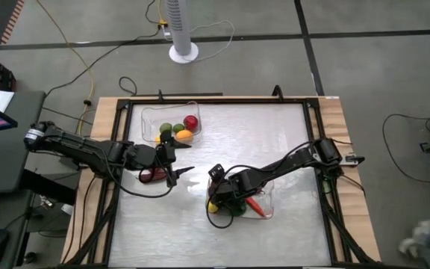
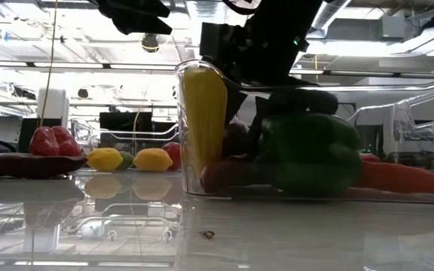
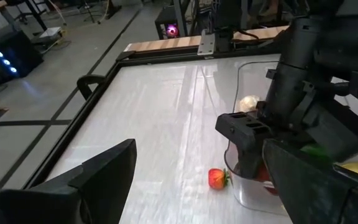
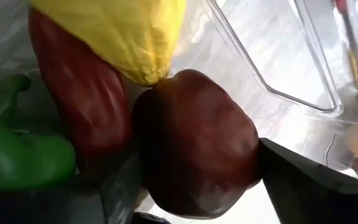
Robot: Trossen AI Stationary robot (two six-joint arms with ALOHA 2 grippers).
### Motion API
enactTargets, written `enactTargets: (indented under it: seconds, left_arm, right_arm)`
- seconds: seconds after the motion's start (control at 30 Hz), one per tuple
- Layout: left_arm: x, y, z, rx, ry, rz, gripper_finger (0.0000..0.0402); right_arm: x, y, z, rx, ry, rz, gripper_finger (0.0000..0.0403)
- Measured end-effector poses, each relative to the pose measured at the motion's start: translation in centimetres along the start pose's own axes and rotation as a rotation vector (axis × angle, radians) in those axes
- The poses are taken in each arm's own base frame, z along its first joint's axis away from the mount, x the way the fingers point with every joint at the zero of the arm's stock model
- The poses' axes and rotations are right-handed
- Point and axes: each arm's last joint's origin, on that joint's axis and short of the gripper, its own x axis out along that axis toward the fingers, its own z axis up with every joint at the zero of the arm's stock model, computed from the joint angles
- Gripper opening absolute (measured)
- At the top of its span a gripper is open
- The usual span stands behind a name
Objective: Sort produce into baskets
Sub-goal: Put the red apple into the top transparent bin
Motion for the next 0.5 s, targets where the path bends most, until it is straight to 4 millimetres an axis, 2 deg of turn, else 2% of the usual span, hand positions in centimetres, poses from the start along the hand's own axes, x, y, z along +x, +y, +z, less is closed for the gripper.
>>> enactTargets:
  seconds: [0.1, 0.23, 0.5]
  left_arm:
    - [0.0, 0.0, 0.0, 0.000, 0.000, 0.000, 0.0335]
    - [0.0, 0.0, 0.0, 0.000, 0.000, 0.000, 0.0335]
    - [0.0, 0.0, 0.0, 0.000, -0.001, 0.001, 0.0335]
  right_arm:
    - [-0.4, -0.3, -0.1, 0.012, -0.015, -0.002, 0.0294]
    - [-1.7, -0.4, 0.0, 0.014, -0.043, -0.011, 0.0292]
    - [-6.3, -2.0, -0.5, 0.058, -0.130, -0.094, 0.0289]
